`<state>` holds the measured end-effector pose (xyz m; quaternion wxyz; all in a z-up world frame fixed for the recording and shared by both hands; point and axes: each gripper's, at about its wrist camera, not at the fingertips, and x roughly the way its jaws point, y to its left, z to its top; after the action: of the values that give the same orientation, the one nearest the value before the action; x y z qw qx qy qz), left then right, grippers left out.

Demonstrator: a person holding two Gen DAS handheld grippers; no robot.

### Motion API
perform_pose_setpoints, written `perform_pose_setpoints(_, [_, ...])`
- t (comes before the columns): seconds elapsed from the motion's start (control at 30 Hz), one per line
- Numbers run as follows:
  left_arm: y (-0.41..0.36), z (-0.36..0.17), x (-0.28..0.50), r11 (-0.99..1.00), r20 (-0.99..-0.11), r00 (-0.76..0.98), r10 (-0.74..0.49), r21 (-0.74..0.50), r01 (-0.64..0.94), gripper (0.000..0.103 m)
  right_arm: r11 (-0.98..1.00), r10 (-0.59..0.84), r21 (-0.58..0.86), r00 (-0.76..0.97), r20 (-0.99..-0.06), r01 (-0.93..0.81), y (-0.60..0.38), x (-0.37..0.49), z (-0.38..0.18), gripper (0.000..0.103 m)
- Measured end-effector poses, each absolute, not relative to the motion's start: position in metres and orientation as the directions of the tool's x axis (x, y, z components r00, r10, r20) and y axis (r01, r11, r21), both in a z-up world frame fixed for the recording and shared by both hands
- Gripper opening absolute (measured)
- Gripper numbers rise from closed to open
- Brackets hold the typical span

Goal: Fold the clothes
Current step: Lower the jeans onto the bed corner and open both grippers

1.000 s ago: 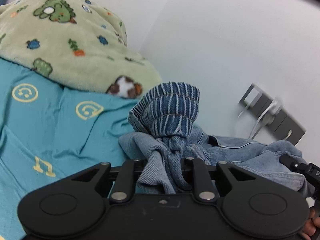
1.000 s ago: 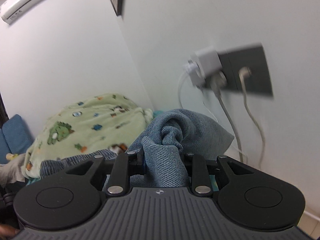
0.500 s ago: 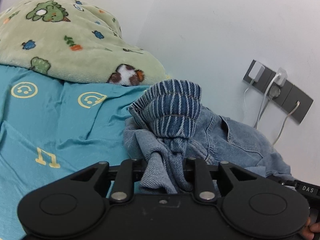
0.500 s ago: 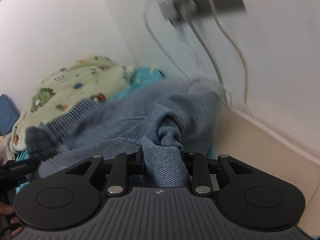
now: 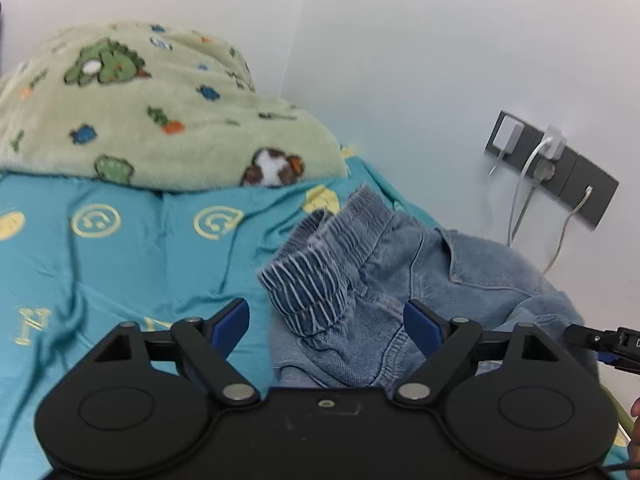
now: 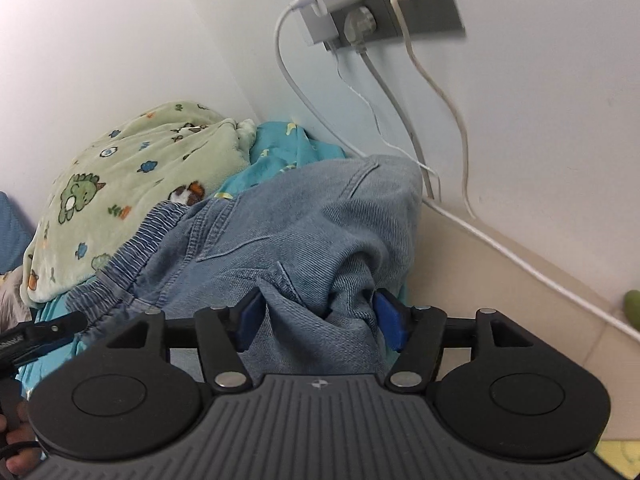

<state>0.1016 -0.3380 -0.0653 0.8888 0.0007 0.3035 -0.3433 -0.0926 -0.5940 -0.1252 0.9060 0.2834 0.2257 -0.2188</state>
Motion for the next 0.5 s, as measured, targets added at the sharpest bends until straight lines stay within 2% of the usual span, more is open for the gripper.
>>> perform_pose_setpoints(0.17, [-0.314,-0.031,0.083,0.774,-0.488,0.631,-0.604,-0.166,0.611,0.094,0.76,-0.273,0.415,0.825,-0.496,0.501,-0.585,-0.105,-0.095,0.067])
perform_pose_setpoints(0.5, [-0.251,0.03,0.046,0.797,-0.407,0.703,-0.583,-0.118,0.592,0.099,0.835,-0.191,0.41,0.893,-0.409,0.366,-0.534,-0.109,-0.034,0.071])
